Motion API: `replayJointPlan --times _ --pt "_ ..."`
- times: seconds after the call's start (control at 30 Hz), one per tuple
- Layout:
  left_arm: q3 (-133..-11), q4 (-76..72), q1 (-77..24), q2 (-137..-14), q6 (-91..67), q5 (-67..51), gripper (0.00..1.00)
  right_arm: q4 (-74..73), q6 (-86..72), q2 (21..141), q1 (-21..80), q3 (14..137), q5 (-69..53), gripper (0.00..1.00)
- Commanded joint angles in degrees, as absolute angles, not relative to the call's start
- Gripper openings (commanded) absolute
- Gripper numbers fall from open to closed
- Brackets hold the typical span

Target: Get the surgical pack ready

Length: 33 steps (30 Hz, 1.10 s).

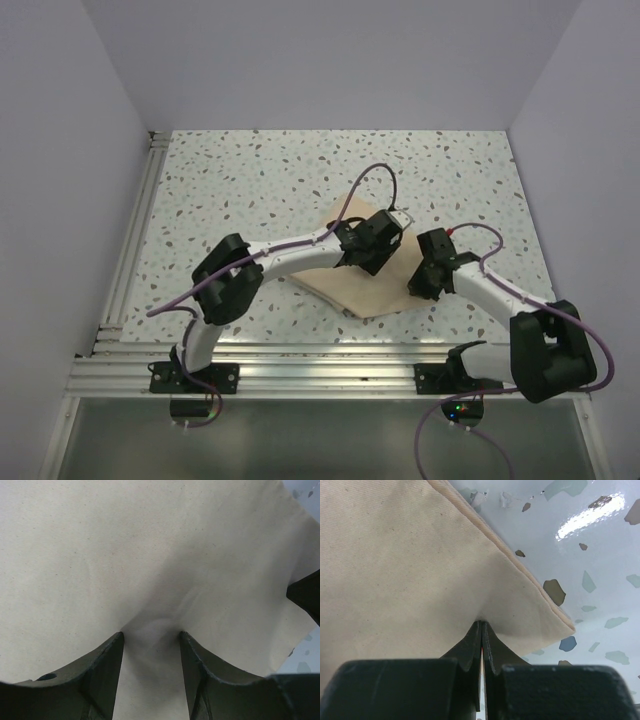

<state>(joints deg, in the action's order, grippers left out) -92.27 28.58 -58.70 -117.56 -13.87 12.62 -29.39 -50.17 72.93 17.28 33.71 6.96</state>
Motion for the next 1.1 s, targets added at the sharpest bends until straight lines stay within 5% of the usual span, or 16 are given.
replayJointPlan --times 0.0,0.63,0.8,1.07 --pt "-95.3 31.7 -59.1 -119.4 -12.5 10.3 0.52 -33.2 -50.7 74.9 17.2 30.1 9.8 0.0" --pt "-96.7 36.8 -61.0 -129.1 -17.6 25.9 0.28 -32.0 -52.0 72.1 17.2 28.8 8.4 0.0" --pt "-97.6 38.2 -61.2 -130.4 -18.8 35.0 0.0 -30.6 -51.8 70.7 17.3 28.7 7.0 0.0" --pt "-100.7 42.4 -62.5 -127.5 -16.8 44.3 0.0 -24.6 -45.1 65.1 17.2 30.4 0.7 0.0"
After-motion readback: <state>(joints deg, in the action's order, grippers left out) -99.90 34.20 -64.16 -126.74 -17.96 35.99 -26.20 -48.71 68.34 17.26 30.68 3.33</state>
